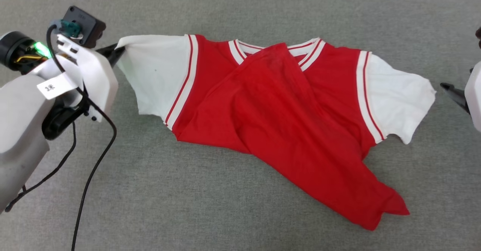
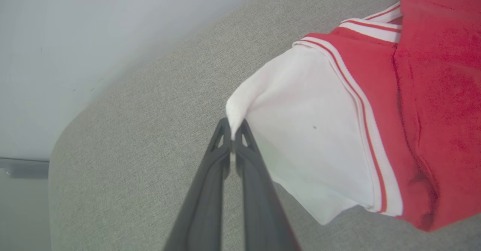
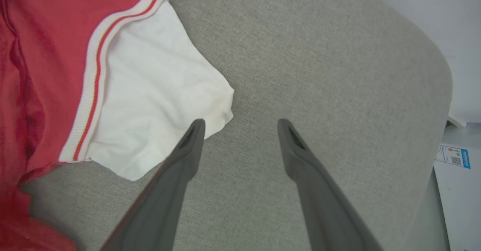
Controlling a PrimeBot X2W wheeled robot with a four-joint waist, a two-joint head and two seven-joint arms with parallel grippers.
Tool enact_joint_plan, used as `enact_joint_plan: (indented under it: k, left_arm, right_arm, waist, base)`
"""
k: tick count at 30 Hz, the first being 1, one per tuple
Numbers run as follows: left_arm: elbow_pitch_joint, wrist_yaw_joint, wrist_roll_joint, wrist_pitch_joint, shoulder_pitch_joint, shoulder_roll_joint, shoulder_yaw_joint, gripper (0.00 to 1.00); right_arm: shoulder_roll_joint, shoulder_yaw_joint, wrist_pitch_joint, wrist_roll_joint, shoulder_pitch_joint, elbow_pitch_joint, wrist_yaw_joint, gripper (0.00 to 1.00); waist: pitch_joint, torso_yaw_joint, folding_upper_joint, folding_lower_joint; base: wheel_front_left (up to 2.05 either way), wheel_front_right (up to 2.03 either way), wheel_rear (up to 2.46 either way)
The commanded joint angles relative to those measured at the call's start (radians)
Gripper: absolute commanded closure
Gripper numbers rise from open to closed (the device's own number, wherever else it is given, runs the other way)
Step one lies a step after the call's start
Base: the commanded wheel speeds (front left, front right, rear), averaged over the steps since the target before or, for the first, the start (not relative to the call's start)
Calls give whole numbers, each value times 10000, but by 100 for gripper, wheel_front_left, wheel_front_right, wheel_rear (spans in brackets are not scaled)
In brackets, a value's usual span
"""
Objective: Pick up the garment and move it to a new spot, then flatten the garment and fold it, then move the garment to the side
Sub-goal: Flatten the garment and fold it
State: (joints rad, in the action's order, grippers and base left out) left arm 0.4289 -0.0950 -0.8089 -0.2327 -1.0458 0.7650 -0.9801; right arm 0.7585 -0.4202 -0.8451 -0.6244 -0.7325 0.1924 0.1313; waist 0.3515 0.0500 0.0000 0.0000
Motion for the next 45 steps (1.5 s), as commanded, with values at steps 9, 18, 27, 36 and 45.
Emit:
enact_joint_plan:
  k: [9,18,27,36,45]
  left_arm:
    - [-627,173,319,195,-514,-171,10,100]
    - [-785,209,403,308,-650,-199,1,100]
    - [-555,165,302,428,-456,-142,-47,100]
    - [-342,258,262,952,-245,-170,12,100]
    - [-475,427,386,1462,-343,5,180,100]
  right_arm:
    - [-591,-790,156,274,-1135,2059,-11,0]
    - [-852,-1920,130,-187,-736,3418,-6,0]
    - [-956,-2002,1753,-652,-1560,3381,-8,100]
    - [-764,-2470,4195,-693,-2186,3118,-11,100]
    - [-600,-2712,5816,-701,-2819,3166,-11,100]
  waist:
    - [993,610,0,0]
    - [1308,669,0,0]
    - [987,405,0,0]
    - [-114,88,0,0]
    - [-1067,-110,0,0]
  base:
    - [0,0,0]
    - [0,0,0]
    - [0,0,0]
    - [0,0,0]
    - [0,0,0]
